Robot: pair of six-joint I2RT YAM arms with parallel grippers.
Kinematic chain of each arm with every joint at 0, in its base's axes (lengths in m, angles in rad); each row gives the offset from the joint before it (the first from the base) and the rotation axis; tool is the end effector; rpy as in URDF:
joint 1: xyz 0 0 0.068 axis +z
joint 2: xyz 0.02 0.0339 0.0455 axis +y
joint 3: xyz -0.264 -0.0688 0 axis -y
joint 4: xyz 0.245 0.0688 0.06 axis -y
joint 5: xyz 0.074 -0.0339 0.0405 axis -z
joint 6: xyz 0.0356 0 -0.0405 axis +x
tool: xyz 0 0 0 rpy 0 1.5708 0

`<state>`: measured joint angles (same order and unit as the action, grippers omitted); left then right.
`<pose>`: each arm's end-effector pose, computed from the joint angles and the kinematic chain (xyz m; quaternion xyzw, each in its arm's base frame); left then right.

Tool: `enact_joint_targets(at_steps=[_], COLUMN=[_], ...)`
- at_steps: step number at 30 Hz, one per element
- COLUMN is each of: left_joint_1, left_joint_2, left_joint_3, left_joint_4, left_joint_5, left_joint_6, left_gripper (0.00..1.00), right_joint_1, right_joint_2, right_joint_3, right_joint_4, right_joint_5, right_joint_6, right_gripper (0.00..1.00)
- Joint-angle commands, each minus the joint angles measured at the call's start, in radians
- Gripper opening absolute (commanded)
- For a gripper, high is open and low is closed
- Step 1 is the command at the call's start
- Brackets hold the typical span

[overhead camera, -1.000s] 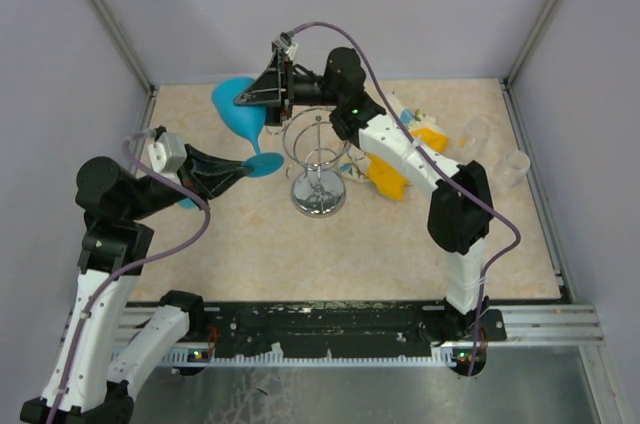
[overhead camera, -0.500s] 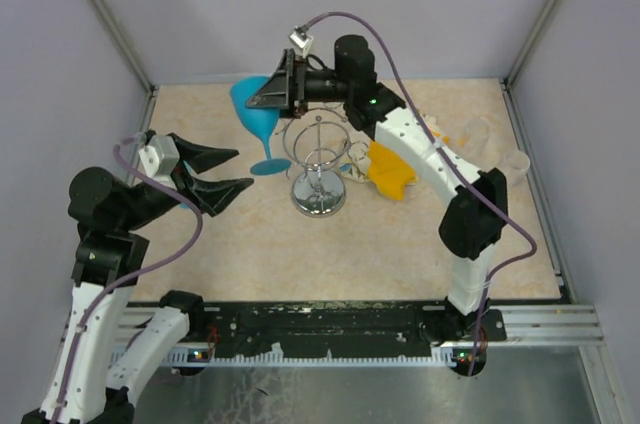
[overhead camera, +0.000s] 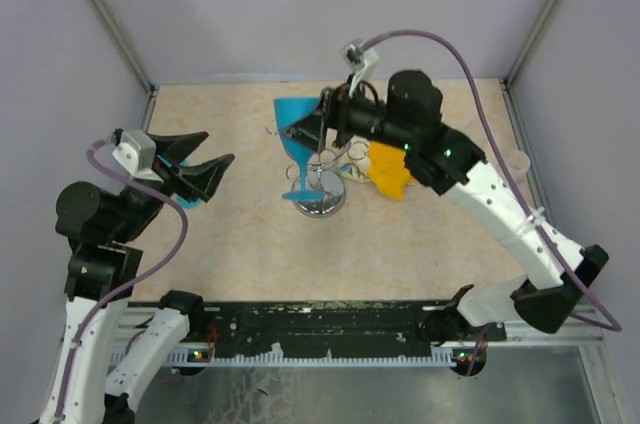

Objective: Take the wine glass off the wine glass rack

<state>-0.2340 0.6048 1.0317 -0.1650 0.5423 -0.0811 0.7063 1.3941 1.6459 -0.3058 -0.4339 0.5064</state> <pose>0.0949 -0.0415 0.4467 0.2567 0.5685 -0.2810 0.7293 0.2201 0.2074 0.4868 -0.2180 0.6906 0.5112 0.4629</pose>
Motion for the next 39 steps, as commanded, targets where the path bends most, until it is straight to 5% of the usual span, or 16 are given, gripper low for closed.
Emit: enact_joint_targets(at_steps=[1, 6, 18, 23, 39], left_joint_1=[-0.002, -0.002, -0.002, -0.002, -0.002], left_joint_2=[0.021, 0.113, 0.23, 0.264, 0.304], left_joint_3=[0.024, 0.065, 0.129, 0.159, 0.16], left_joint_4=[-0.02, -0.081, -0.146, -0.213, -0.231], left_joint_5=[-0.232, -0.314, -0.565, -0.664, -0.695], left_joint_6=[-0.052, -0.094, -0.127, -0.161, -0.177], left_gripper=[0.73, 0.75, 0.77, 0.79, 0.78], right_joint_1=[0.144, 0.282, 0.633, 0.668, 0.674], right_joint_2=[-0.146, -0.229, -0.068, 0.06, 0.527], right_joint_3=[-0.205, -0.47, -0.617, -0.618, -0.723], right_joint_4=[0.042, 0.197, 0.606, 0.767, 1.734], right_joint_5=[0.345, 0.602, 1.003, 1.013, 0.949], right_joint_6=[-0.207, -0.313, -0.619, -0.653, -0.858], right_gripper=[0.74, 0.7, 0.69, 0.68, 0.73])
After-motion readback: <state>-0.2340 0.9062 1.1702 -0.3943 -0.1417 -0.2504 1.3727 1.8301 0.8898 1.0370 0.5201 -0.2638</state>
